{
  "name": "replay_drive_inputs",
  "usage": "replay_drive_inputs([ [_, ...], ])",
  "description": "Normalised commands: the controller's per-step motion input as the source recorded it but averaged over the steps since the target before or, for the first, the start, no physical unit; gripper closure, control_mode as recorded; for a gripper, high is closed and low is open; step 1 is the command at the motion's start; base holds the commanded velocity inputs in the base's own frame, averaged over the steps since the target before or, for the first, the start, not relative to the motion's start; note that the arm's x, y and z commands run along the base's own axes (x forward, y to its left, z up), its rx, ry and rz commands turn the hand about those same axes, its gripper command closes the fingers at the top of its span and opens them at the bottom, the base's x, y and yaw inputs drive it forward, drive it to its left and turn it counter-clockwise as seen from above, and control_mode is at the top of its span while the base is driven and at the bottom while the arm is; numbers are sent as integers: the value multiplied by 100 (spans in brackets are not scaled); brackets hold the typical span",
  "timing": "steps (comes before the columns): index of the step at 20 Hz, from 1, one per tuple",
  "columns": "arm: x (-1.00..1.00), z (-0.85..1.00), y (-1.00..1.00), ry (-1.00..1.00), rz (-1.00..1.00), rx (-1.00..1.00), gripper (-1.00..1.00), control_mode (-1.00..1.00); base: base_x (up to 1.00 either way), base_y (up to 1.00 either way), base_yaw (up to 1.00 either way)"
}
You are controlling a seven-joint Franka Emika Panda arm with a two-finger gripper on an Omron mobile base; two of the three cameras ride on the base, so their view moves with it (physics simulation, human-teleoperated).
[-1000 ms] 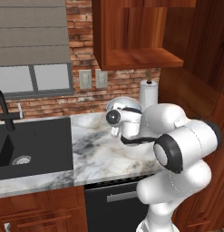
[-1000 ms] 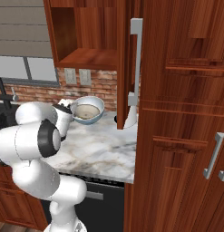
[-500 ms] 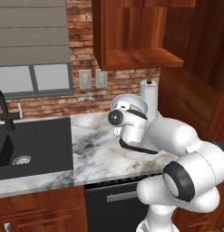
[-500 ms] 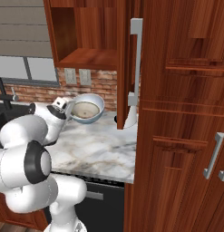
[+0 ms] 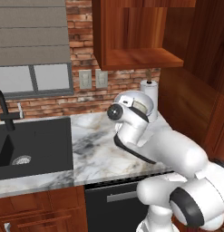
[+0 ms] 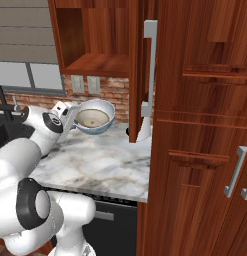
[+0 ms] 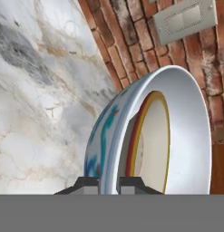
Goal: Pick up the bowls on the counter and stack them on top of one another in the open cabinet. Place the smaller bowl on top of the larger bowl.
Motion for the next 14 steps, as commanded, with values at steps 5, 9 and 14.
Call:
replay_drive_inputs([
  [5, -41, 45, 0, 0, -10, 0, 100, -100, 0, 0, 0],
  [9, -44, 46, 0, 0, -10, 0, 100, -100, 0, 0, 0],
  [14, -47, 45, 0, 0, -10, 0, 100, -100, 0, 0, 0],
])
